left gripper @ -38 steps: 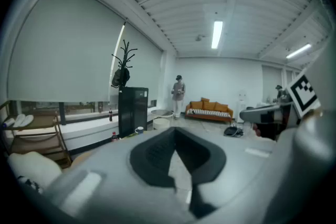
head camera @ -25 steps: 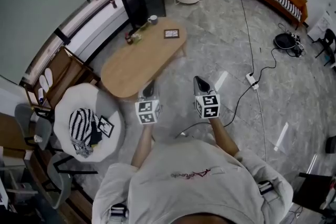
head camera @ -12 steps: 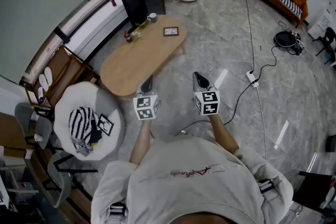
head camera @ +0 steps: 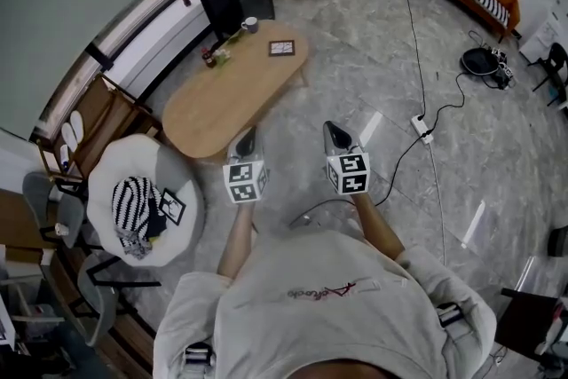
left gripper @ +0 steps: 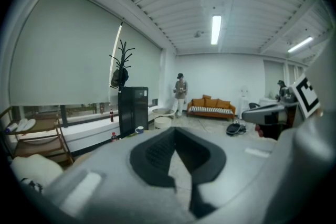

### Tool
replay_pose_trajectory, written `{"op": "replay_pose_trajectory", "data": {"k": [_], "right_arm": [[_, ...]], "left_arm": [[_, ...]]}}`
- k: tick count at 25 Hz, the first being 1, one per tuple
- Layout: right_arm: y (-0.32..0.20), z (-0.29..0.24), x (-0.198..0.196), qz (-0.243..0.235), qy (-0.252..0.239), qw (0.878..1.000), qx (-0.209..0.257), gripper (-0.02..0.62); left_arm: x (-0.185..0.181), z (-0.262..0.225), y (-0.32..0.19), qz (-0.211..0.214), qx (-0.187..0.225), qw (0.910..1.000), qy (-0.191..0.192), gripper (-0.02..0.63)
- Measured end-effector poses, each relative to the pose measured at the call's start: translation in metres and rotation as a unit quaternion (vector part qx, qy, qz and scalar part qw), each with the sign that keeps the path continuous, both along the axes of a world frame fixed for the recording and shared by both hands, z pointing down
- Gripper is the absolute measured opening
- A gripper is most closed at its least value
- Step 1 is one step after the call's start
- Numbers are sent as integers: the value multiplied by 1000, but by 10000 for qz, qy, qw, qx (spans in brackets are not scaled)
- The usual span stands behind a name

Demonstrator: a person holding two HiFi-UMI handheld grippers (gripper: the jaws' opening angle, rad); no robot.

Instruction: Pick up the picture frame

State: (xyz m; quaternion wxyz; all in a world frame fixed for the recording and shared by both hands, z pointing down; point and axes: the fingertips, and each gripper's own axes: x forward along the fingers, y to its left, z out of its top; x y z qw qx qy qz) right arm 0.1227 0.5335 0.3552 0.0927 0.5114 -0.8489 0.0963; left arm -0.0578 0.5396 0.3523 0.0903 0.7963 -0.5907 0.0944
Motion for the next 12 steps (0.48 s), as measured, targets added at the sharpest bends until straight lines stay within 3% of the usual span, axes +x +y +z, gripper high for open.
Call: {"op": "replay_pose_trajectory", "data": {"k": [12], "right_arm": [[-13, 12, 37, -132, -42, 9999, 32, 5]], "left_arm": [[38, 12, -11, -150, 20, 9999, -25, 3]]}}
